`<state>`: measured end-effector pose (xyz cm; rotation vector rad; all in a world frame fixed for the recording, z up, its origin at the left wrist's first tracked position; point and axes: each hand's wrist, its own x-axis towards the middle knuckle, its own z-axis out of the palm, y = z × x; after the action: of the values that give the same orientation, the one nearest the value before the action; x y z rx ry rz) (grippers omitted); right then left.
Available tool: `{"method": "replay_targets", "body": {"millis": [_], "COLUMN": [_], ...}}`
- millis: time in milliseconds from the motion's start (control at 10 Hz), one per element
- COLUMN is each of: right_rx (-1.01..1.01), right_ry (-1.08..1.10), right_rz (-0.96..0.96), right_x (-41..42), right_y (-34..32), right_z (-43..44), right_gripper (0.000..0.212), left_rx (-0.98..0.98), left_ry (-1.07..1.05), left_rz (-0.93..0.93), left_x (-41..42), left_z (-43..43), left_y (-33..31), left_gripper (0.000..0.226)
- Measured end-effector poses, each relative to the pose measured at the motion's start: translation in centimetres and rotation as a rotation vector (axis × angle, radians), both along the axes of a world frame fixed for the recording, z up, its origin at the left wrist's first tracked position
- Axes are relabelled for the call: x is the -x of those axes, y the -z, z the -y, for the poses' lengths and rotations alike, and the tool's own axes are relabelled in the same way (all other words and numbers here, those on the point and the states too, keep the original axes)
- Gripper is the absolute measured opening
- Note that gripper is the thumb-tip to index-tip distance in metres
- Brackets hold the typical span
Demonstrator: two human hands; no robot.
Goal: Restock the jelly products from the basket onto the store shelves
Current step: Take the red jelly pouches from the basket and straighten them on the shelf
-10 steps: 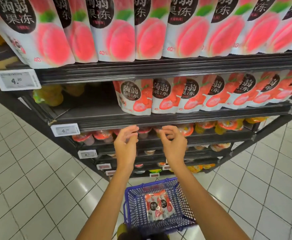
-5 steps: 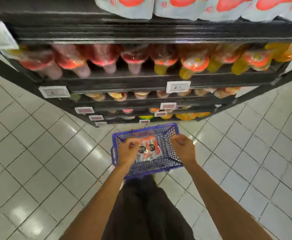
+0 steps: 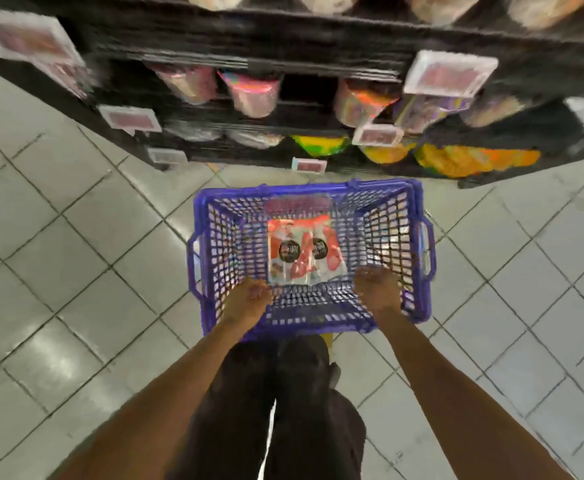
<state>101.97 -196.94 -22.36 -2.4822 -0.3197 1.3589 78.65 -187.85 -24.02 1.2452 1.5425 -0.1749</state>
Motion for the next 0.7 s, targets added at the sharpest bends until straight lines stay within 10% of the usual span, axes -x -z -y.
{"method": "replay_targets", "body": {"millis": [300,500,700], "right_rx": [0.103,0.244,0.135], "right_ry": [-0.219,-0.128,0.092], "right_rz": [0.127,0.176,-0.232], "right_x": [-1.0,-0.2,1.8], "right_y": [17.7,24.0,23.7], "right_z": [-2.8,-4.3,-4.2], "right_gripper": [0.031,0.081,0.031], "left_rx": [0.083,-0.010,0.186], "left_ry": [-0.020,-0.348,-0.321], "left_rz": [-0.087,-0.075,0.043], "left_x": [-3.4,-5.5,-3.9], "left_z": [-1.9,-1.3,-0.6], "left_y": [19.5,25.6,24.9], "left_gripper": [0.024,0.025,0.023]}}
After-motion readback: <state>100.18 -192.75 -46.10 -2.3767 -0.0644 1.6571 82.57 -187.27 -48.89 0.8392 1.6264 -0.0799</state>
